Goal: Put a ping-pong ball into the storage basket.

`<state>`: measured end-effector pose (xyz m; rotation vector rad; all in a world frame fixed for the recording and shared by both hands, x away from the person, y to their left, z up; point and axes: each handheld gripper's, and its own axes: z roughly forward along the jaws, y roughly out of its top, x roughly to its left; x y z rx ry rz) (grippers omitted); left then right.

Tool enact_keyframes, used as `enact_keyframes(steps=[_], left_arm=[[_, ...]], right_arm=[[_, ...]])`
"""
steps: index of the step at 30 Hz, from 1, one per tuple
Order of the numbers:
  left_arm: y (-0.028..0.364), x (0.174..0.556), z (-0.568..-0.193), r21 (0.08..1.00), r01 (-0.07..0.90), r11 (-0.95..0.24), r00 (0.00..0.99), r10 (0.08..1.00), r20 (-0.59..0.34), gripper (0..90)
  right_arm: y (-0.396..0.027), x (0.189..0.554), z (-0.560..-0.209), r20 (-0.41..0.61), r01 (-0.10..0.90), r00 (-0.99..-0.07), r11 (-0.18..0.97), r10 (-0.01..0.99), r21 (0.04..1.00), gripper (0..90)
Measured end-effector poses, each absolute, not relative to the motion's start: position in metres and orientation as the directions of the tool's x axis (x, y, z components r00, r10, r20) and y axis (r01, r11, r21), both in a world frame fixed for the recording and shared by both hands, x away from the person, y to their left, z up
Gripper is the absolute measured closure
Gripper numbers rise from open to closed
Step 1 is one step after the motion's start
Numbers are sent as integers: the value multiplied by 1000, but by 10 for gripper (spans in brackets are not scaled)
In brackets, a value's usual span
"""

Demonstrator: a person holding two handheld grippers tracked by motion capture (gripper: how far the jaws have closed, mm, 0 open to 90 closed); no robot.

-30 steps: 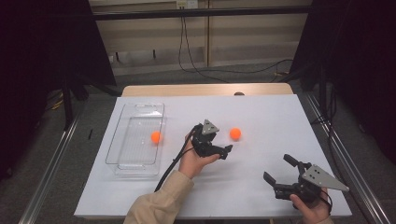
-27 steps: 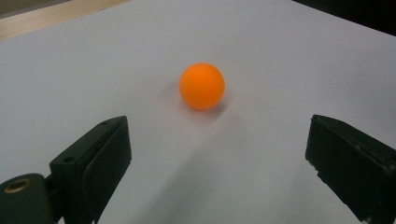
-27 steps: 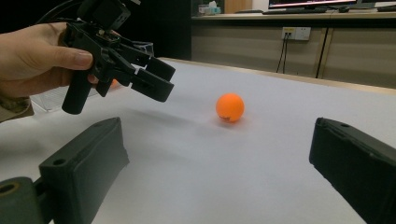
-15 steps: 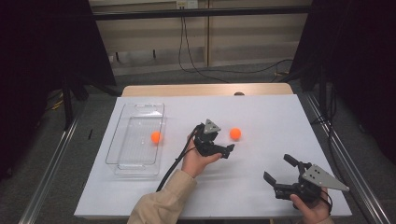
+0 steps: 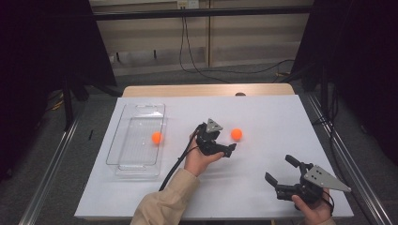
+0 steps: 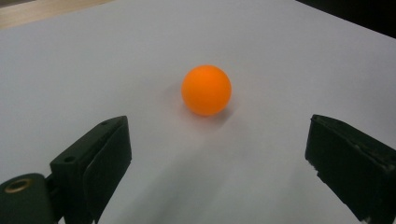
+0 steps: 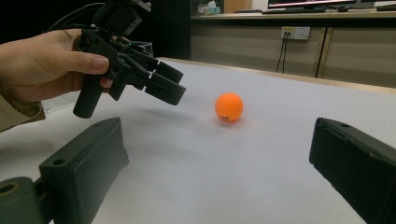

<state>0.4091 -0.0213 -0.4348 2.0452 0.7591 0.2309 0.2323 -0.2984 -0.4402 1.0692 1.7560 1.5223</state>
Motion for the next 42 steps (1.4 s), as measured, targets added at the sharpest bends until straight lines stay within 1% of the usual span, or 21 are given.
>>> enact_keyframes(steps=[13,23,42], left_arm=[[-27,414,-439,813,434,-388,786,604,-132,71],[-30,418,-439,816,422,-395,789,604,-115,73],[-39,421,-439,815,428,-390,788,602,-127,73]], right_arm=[[-298,232,-440,79,199,-514,29,854,980,29],[-299,232,-440,80,200,-515,29,854,979,29],[-298,232,-440,84,201,-515,25,853,979,29]])
